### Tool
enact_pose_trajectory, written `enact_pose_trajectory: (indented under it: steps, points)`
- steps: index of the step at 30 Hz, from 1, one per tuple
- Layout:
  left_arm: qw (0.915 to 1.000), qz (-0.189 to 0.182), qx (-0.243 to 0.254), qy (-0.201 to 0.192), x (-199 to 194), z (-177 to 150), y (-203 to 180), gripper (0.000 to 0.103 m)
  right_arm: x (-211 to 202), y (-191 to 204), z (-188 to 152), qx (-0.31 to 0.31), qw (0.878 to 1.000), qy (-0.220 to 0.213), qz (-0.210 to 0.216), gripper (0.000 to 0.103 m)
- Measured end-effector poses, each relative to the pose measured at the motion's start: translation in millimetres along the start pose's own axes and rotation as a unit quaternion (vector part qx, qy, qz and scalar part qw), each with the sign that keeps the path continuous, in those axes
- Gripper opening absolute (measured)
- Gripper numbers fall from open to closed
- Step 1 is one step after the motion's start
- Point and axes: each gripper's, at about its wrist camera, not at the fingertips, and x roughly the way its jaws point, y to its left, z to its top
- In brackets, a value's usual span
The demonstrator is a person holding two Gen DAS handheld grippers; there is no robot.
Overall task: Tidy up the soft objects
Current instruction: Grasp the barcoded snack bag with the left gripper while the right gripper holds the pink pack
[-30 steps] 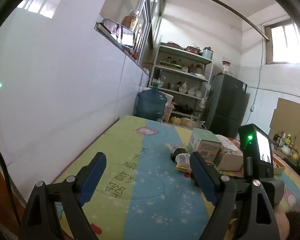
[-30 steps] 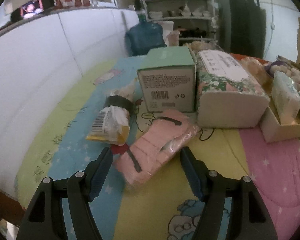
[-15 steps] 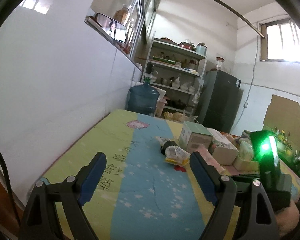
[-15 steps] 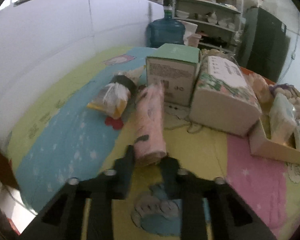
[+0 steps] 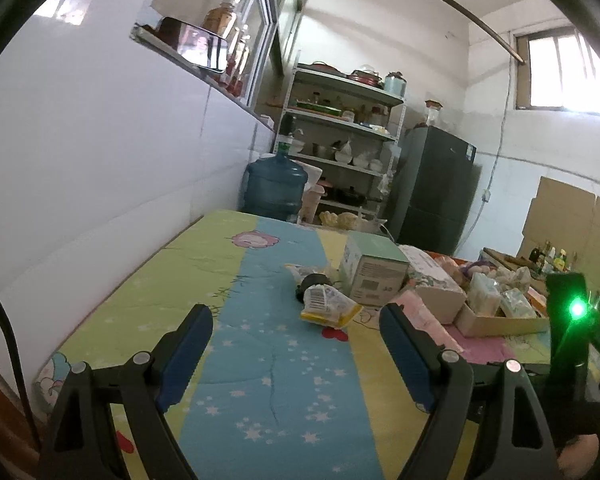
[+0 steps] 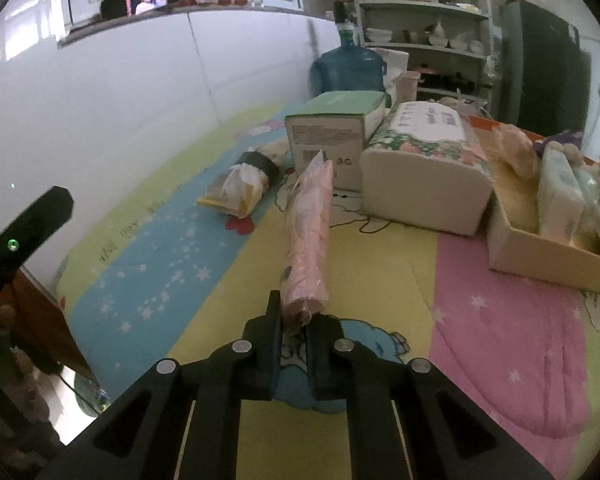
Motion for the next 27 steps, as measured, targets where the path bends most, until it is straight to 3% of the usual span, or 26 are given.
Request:
enact_pose_trajectory:
  steps: [7, 14, 22, 27]
  points:
    - [0.9995, -0.02, -0.001, 0.023, 20, 17, -2, 0.085, -21, -1, -2, -0.002, 1.0, -0.026, -0.003, 0.009]
    - [0.9973, -0.04, -0.02, 0.058, 68, 45, -10, 0.085, -41, -13, -3, 0.004, 0.998, -0.054, -0.009, 0.009]
    - [0.9879, -0.001, -0.011, 0.155, 145, 43, -28, 0.085, -49, -23, 0, 0.012, 0.998, -0.067, -0.003, 0.009]
    - [0.9818, 0.0, -0.014, 0.19, 166, 32, -30, 0.084, -52, -30, -4, 0.02, 0.997, -0.071, 0.004, 0.009]
